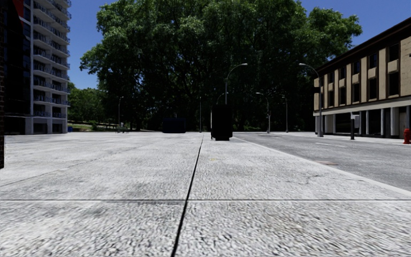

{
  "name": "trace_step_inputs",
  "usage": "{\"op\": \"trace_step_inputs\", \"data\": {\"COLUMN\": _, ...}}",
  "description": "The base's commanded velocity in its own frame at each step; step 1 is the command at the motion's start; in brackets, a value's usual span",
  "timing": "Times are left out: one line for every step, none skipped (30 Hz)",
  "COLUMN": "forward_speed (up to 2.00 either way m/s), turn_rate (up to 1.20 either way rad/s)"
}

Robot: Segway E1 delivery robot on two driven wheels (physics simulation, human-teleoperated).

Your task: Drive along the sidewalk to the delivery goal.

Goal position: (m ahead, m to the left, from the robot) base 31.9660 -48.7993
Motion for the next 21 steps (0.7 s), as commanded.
{"op": "trace_step_inputs", "data": {"forward_speed": 2.00, "turn_rate": 0.00}}
{"op": "trace_step_inputs", "data": {"forward_speed": 2.00, "turn_rate": 0.00}}
{"op": "trace_step_inputs", "data": {"forward_speed": 2.00, "turn_rate": 0.00}}
{"op": "trace_step_inputs", "data": {"forward_speed": 2.00, "turn_rate": 0.00}}
{"op": "trace_step_inputs", "data": {"forward_speed": 2.00, "turn_rate": 0.00}}
{"op": "trace_step_inputs", "data": {"forward_speed": 2.00, "turn_rate": 0.08}}
{"op": "trace_step_inputs", "data": {"forward_speed": 2.00, "turn_rate": 0.17}}
{"op": "trace_step_inputs", "data": {"forward_speed": 2.00, "turn_rate": 0.21}}
{"op": "trace_step_inputs", "data": {"forward_speed": 2.00, "turn_rate": 0.21}}
{"op": "trace_step_inputs", "data": {"forward_speed": 2.00, "turn_rate": 0.21}}
{"op": "trace_step_inputs", "data": {"forward_speed": 2.00, "turn_rate": 0.22}}
{"op": "trace_step_inputs", "data": {"forward_speed": 2.00, "turn_rate": 0.22}}
{"op": "trace_step_inputs", "data": {"forward_speed": 2.00, "turn_rate": 0.22}}
{"op": "trace_step_inputs", "data": {"forward_speed": 2.00, "turn_rate": 0.22}}
{"op": "trace_step_inputs", "data": {"forward_speed": 2.00, "turn_rate": 0.22}}
{"op": "trace_step_inputs", "data": {"forward_speed": 2.00, "turn_rate": 0.22}}
{"op": "trace_step_inputs", "data": {"forward_speed": 2.00, "turn_rate": 0.22}}
{"op": "trace_step_inputs", "data": {"forward_speed": 2.00, "turn_rate": 0.22}}
{"op": "trace_step_inputs", "data": {"forward_speed": 2.00, "turn_rate": 0.22}}
{"op": "trace_step_inputs", "data": {"forward_speed": 2.00, "turn_rate": 0.22}}
{"op": "trace_step_inputs", "data": {"forward_speed": 2.00, "turn_rate": 0.22}}
